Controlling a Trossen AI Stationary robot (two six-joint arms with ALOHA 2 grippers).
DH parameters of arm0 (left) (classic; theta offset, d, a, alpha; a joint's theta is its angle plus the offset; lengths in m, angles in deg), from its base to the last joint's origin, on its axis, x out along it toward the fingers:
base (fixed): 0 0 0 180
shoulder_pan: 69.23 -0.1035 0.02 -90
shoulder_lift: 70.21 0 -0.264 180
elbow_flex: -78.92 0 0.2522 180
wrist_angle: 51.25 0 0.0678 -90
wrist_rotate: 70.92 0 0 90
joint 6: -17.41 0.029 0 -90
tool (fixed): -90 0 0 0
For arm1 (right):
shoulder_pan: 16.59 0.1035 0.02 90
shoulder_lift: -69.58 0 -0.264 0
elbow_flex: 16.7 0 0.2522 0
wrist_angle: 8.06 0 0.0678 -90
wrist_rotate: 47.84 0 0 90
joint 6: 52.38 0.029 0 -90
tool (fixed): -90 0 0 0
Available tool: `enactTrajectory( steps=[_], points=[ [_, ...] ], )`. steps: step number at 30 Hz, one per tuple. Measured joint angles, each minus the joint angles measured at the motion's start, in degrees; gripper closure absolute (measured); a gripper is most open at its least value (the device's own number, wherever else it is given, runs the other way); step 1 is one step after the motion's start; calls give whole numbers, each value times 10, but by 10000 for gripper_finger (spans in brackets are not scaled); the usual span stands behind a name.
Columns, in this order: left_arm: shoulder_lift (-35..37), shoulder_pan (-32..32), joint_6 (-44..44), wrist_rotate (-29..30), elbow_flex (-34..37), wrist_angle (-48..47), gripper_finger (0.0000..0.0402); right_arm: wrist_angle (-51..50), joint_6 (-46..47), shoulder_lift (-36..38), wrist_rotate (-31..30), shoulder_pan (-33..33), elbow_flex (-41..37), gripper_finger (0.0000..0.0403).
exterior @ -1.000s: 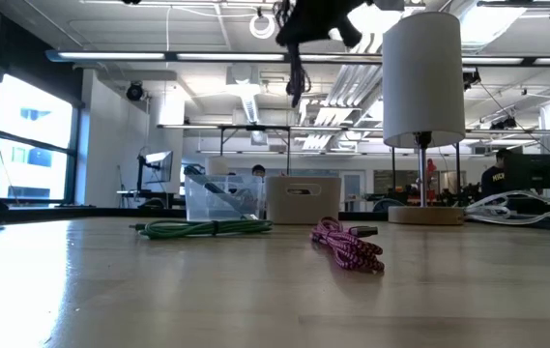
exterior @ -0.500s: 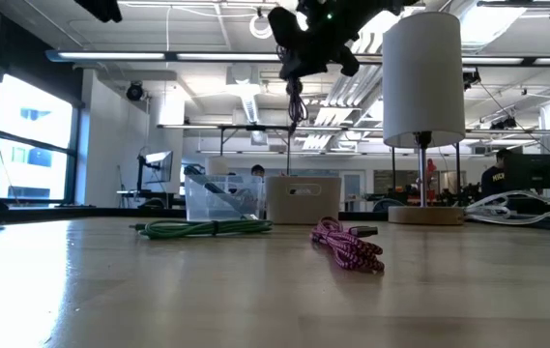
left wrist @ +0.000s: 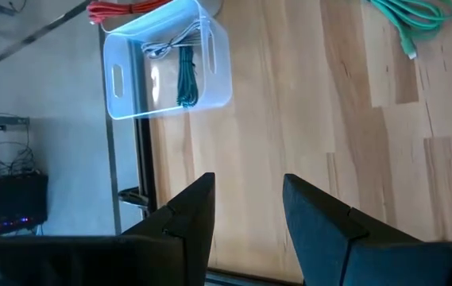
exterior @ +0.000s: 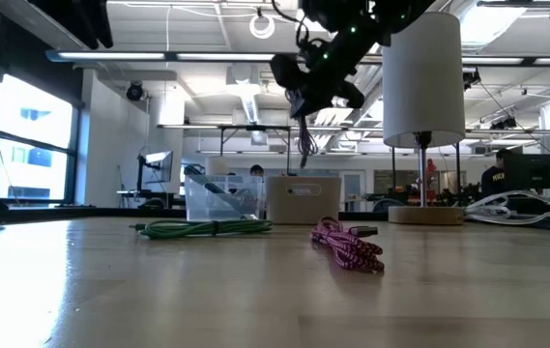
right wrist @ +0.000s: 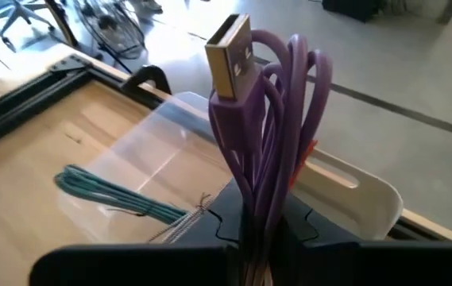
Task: Pick & Place USB Port
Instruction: Put the left purple charger cable into the gray bin, then put the green charger cable into the gray bin
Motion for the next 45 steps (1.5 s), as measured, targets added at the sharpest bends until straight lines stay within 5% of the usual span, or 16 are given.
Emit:
enactTrajectory(
  steps=[13, 32, 45],
  points=[
    [2, 0, 0, -7, 0, -2, 257, -26, 51, -41, 48, -43, 0, 384],
    [2, 0, 0, -8, 0, -2, 257, 33, 34, -51, 68, -46, 0, 214],
    [2, 0, -4, -55, 0, -2, 257, 62, 4, -44, 61, -50, 0, 214]
  ],
)
